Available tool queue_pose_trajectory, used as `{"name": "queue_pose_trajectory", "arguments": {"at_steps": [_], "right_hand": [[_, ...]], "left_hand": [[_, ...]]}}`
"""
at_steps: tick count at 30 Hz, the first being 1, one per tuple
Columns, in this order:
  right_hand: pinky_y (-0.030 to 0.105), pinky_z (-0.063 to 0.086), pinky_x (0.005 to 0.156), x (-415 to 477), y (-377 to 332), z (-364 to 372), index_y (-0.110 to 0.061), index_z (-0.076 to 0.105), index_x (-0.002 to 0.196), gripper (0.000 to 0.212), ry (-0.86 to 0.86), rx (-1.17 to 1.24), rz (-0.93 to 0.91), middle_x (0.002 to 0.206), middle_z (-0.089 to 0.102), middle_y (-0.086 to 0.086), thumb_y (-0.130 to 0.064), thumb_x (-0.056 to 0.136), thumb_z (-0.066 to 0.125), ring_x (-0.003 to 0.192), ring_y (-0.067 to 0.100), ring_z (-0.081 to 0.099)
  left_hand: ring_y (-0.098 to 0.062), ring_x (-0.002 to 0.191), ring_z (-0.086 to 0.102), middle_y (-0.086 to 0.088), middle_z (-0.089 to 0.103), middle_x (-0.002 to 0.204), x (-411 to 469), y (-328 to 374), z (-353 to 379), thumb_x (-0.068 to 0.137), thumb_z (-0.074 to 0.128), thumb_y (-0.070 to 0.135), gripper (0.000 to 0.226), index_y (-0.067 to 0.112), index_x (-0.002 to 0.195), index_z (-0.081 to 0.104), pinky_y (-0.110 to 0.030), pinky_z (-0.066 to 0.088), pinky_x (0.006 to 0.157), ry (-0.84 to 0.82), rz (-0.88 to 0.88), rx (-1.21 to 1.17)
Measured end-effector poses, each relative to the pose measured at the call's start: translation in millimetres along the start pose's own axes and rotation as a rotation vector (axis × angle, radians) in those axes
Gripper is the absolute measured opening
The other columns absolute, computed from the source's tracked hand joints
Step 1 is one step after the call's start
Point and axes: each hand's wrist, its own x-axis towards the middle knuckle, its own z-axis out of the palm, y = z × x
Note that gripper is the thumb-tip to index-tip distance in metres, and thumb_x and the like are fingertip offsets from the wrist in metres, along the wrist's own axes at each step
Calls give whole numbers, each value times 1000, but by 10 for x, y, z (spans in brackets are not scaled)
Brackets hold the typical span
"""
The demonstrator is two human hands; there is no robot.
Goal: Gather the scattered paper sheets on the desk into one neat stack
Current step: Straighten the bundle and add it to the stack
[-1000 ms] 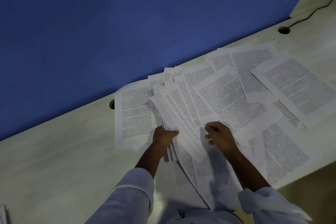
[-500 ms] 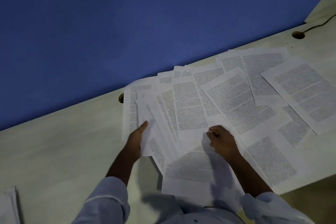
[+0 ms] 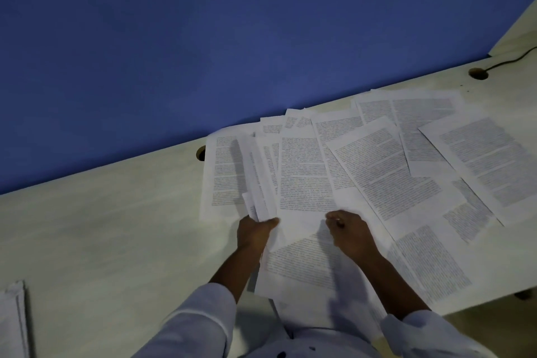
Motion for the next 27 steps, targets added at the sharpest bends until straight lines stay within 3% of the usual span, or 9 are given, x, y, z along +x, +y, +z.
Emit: {"name": "queue_pose_trajectory", "arguments": {"at_steps": [3,8,13,16,19,21,24,27], "right_hand": [[42,56,90,-29,-15,5,-21,72,106,20,-26,-37,-36,97,73,-2,-28,95,57,82,13,65],[19,44,83,-65,-35,-106,-23,67,111,20,24,-114,-58,101,68,-10,-27,94,58,87,4,60],[30,52,84,-62,41,-139,-22,59,109,19,46,-88,27,100,69,1,-29,91,62,85,16,65],[28,48,80,-96,-75,-105,-17,58,114,31,31,-110,48,100,68,1,-39,92,60,87,15,62],[39,54,81,-180,-303,-51,-6,64,103,47,-13,-14,4,90,69,4,-51,90,58,82,19,66],[37,55,80,-234,-523,36,-2,62,110,55,-114,155,-17,96,67,15,-53,88,61,89,25,67],[37,57,87,-246,-859,126,-17,57,124,65,-300,440,22,118,67,7,-58,75,67,104,20,67],[38,54,91,-260,-1163,213,-22,58,130,51,-465,627,-81,122,69,0,-43,85,68,110,18,67]], "left_hand": [[-28,96,67,-12,70,113,56,87,35,74,83,15,47,5,116,66,-42,56,90,17,44,50],[-27,94,65,-13,67,107,37,108,-200,76,79,5,47,-3,119,62,-36,53,88,70,71,-21],[-28,88,64,-21,69,108,42,-56,-826,72,81,3,49,-10,115,63,-35,51,82,188,63,-75],[-28,83,64,-23,69,107,22,-125,-1238,72,81,4,47,-12,112,62,-35,50,78,227,30,-132],[-38,86,68,-31,67,109,-59,-112,-1542,75,79,3,42,-11,111,64,-41,54,83,226,70,-169],[-36,86,69,-27,70,106,-150,-92,-1720,76,79,3,38,-7,110,66,-41,54,85,185,120,-191],[-27,90,71,-11,74,101,-235,-73,-1898,77,76,1,38,3,113,67,-39,53,86,12,167,-266],[-31,104,69,-12,72,113,-302,-43,-2001,79,71,-1,39,8,117,67,-44,54,91,-197,189,-274]]}}
